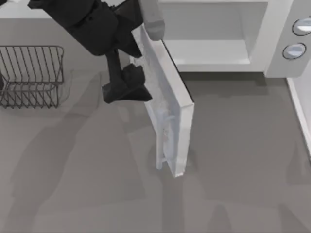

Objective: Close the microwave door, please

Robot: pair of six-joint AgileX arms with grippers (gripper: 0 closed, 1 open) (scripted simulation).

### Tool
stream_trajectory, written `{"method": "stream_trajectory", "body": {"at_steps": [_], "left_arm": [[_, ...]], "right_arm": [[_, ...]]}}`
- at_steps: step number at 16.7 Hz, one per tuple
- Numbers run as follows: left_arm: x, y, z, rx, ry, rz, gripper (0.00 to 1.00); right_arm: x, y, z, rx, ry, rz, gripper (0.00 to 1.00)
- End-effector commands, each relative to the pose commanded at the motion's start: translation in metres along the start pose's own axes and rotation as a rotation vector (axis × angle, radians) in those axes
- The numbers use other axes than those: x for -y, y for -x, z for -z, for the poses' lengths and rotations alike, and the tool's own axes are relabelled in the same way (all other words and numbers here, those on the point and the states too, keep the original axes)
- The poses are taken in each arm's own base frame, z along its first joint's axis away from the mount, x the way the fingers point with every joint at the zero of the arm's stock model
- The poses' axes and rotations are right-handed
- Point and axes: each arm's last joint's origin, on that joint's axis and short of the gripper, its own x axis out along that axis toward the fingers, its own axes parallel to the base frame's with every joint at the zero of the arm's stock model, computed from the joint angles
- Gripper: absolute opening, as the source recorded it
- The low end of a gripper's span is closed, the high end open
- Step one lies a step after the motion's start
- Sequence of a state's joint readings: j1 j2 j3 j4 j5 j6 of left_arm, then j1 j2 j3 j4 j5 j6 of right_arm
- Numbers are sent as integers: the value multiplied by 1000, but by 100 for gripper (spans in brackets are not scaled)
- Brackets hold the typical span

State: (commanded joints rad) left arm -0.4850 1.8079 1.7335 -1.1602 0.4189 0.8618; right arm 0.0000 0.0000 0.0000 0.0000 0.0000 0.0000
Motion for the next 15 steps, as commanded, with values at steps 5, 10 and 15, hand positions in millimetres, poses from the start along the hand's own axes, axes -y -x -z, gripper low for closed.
{"method": "stream_trajectory", "body": {"at_steps": [5, 10, 15], "left_arm": [[0, 0, 0, 0, 0, 0, 85], [0, 0, 0, 0, 0, 0, 47], [0, 0, 0, 0, 0, 0, 10]], "right_arm": [[0, 0, 0, 0, 0, 0, 100], [0, 0, 0, 0, 0, 0, 100], [0, 0, 0, 0, 0, 0, 100]]}}
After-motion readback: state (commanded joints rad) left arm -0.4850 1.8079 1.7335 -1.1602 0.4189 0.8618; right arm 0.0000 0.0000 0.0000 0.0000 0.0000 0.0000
